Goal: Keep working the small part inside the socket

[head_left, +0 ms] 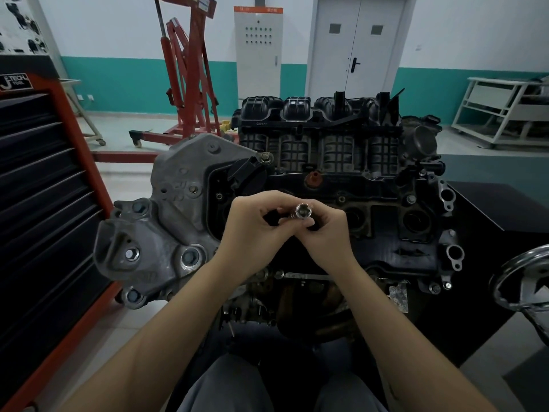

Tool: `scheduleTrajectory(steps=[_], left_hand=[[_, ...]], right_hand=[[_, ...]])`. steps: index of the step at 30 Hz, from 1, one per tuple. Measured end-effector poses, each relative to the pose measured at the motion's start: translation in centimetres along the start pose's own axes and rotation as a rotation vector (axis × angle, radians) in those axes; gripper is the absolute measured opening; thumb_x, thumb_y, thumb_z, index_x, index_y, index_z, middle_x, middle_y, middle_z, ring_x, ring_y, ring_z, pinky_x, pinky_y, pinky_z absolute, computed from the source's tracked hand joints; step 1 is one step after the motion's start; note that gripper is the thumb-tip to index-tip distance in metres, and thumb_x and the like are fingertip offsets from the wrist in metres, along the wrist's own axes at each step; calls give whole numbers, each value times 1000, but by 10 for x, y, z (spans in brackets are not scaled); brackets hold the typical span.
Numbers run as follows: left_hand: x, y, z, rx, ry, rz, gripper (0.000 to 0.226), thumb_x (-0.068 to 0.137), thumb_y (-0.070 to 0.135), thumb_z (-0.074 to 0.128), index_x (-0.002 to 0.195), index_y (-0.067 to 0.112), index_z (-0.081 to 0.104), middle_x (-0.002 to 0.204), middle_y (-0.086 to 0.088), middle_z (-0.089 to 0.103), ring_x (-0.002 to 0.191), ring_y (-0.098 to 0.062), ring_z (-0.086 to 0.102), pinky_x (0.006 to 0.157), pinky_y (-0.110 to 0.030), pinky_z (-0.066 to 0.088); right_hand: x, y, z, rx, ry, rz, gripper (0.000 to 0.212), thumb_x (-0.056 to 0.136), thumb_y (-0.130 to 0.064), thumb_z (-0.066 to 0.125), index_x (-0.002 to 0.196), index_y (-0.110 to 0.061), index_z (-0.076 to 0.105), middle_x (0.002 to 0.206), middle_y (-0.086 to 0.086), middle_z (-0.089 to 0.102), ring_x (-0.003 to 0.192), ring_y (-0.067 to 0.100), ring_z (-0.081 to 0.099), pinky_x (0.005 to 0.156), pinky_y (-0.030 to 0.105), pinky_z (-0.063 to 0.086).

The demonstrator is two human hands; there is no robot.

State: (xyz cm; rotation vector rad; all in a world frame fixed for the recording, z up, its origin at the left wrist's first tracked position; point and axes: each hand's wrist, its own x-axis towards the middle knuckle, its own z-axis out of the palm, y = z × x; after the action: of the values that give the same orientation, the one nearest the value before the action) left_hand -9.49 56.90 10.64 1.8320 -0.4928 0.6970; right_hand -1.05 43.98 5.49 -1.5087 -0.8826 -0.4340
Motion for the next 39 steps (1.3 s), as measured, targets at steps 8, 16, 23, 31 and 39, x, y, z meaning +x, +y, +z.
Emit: scheduleTrajectory(steps=[8, 16, 23, 31, 39], left_hand=[[0, 1, 1, -53, -34, 4, 26, 74, -2, 79, 97, 8, 72, 94, -4, 74, 94, -18, 70, 86, -31, 55], [-1, 2, 1, -88, -59, -10, 24, 82, -5, 69, 101, 9, 73, 97, -5, 75, 97, -16, 70, 89, -29, 54], [2, 4, -1, 18, 12, 6, 22, 72, 3, 82, 92, 7, 74, 90, -2, 74, 90, -15, 71, 84, -34, 57], [0, 5, -5, -153, -126, 5, 25, 81, -10, 67, 100, 5, 71, 97, -11, 74, 99, -22, 70, 92, -37, 54], [0, 3, -4, 61, 42, 5, 17, 72, 5, 82, 87, 8, 76, 85, 1, 74, 85, -11, 71, 81, -31, 57]], right_hand=[[1, 2, 3, 28, 7, 35, 24, 77, 1, 71, 90, -19, 73, 86, -4, 74, 85, 18, 71, 78, 40, 57], [0, -1, -2, -26, -27, -27, 21, 83, -7, 67, 102, -16, 67, 94, -14, 69, 91, 1, 67, 80, 17, 50], [0, 2, 0, 36, 1, 54, 15, 79, 0, 72, 94, -3, 72, 89, 4, 74, 87, 18, 71, 79, 35, 56], [0, -3, -2, 6, -14, 13, 21, 79, -6, 69, 100, -11, 70, 92, -4, 72, 90, 12, 70, 80, 27, 54], [0, -1, 0, -12, 5, 1, 15, 80, 4, 71, 95, 0, 72, 91, 6, 73, 89, 15, 70, 80, 29, 54]])
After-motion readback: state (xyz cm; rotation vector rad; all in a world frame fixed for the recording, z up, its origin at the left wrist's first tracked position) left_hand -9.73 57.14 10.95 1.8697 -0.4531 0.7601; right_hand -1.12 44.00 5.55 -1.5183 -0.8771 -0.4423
